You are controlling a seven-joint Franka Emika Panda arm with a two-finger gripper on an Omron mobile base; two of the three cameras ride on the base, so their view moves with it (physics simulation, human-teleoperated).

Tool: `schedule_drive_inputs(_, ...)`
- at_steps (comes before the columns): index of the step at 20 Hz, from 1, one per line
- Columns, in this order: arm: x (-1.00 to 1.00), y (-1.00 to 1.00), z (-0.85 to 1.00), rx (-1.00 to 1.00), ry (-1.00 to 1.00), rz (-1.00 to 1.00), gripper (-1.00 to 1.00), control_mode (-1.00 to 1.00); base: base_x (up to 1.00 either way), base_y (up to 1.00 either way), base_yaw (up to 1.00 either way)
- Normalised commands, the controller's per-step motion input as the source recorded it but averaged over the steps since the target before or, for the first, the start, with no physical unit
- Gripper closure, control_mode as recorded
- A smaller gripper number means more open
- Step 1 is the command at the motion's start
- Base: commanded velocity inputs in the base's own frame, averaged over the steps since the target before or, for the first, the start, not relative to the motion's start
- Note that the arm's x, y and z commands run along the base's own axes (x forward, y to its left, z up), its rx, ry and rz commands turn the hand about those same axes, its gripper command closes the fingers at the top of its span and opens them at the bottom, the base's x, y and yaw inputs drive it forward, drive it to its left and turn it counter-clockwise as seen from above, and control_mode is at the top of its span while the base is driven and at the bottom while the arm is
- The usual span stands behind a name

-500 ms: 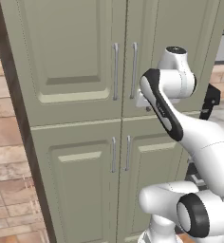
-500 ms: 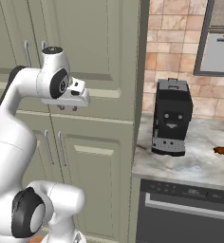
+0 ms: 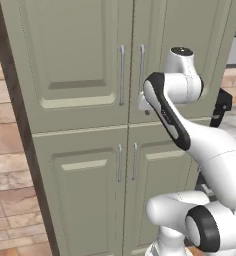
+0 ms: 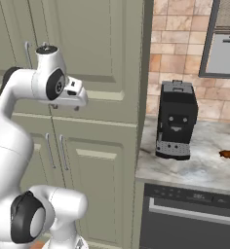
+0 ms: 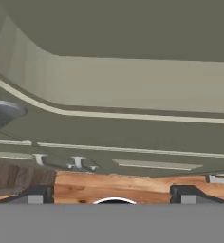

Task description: Retrieve the tupperware from the cabinet, then place the raw meat into the tupperware to avoid contamination.

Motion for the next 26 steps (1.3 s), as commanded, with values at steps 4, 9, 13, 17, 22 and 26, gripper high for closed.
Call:
schedule_drive_inputs(4, 0.1, 0.36, 0.19, -0.03, -0.26, -0.07, -1.0, -1.0, 0.0, 0.0, 0.0)
schedule_drive_inputs(9, 0.12, 0.3, 0.36, -0.02, -0.32, -0.09, -1.0, -1.0, 0.0, 0.0, 0.0)
schedule_drive_inputs(13, 0.26, 0.17, 0.49, 0.0, -0.24, -0.02, -1.0, -1.0, 0.0, 0.0, 0.0)
schedule_drive_inputs(17, 0.34, 0.13, 0.37, 0.0, -0.09, 0.03, -1.0, -1.0, 0.0, 0.0, 0.0)
schedule_drive_inputs(22, 0.3, 0.05, 0.03, -0.01, 0.0, 0.02, -1.0, -1.0, 0.0, 0.0, 0.0)
schedule_drive_inputs(26, 0.19, 0.09, 0.0, 0.0, 0.0, 0.0, -1.0, -1.0, 0.0, 0.0, 0.0)
